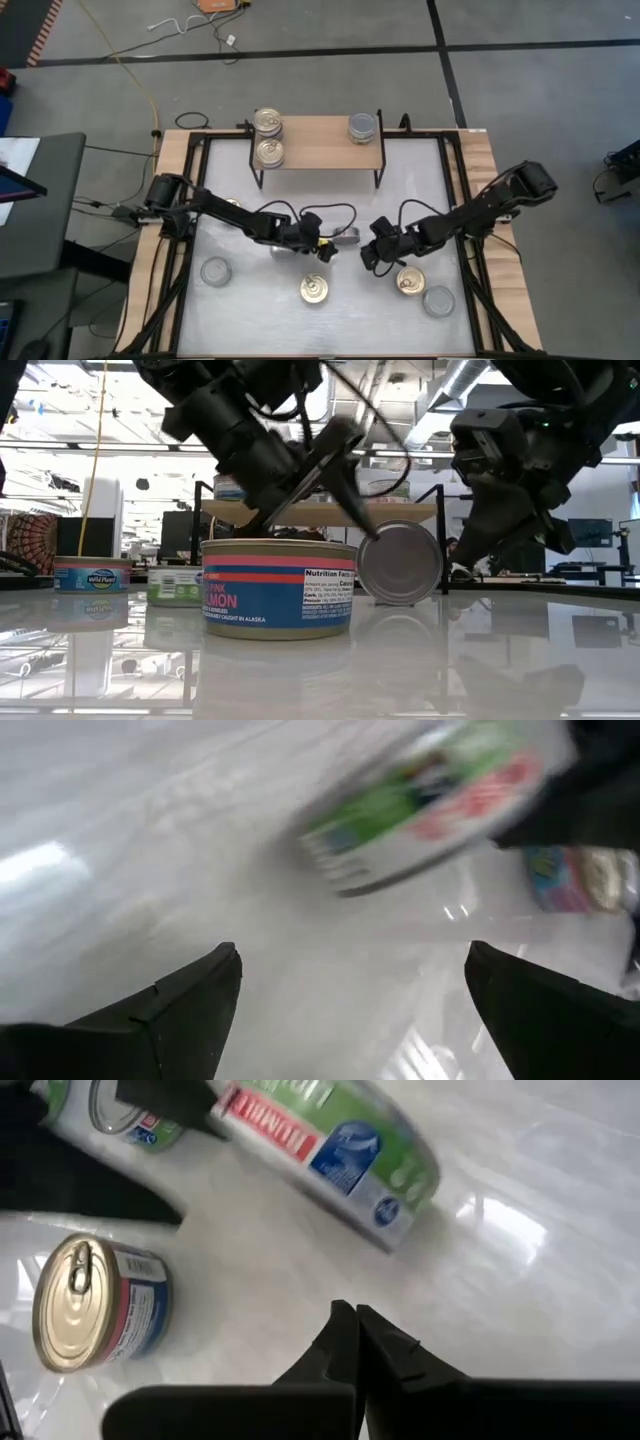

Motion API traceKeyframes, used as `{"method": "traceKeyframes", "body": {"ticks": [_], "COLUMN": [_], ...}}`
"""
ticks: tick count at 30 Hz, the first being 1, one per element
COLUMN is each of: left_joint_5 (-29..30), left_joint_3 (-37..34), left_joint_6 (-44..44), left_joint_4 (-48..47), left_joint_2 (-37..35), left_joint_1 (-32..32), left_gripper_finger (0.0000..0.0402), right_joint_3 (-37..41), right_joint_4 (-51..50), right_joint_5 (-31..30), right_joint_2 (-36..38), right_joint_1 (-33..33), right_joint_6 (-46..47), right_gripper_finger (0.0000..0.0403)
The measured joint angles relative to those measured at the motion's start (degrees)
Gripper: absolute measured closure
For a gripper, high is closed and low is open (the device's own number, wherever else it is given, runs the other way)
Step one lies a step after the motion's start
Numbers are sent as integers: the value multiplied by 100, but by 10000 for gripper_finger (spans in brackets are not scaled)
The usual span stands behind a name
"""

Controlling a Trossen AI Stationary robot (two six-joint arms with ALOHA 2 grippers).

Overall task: Stack canned seafood by type on shelf
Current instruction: Put the green white tuna can on the shelf aligned with the stacked green white tuna cans

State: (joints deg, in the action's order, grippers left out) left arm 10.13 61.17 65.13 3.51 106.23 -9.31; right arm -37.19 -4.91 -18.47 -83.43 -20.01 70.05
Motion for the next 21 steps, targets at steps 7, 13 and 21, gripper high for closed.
{"method": "traceKeyframes", "body": {"ticks": [7,13,21], "left_joint_5": [60,607,471], "left_joint_3": [787,1673,1758], "left_joint_6": [-1528,-3635,-5621], "left_joint_4": [-633,-1887,-1580], "left_joint_2": [1,-6,-10], "left_joint_1": [-158,-194,-101], "left_gripper_finger": [33,33,33], "right_joint_3": [-4,-4,-4], "right_joint_4": [-507,-1020,-1100], "right_joint_5": [44,56,51], "right_joint_2": [247,479,543], "right_joint_1": [-79,-316,-499], "right_joint_6": [-6,146,195], "right_gripper_finger": [378,377,377]}}
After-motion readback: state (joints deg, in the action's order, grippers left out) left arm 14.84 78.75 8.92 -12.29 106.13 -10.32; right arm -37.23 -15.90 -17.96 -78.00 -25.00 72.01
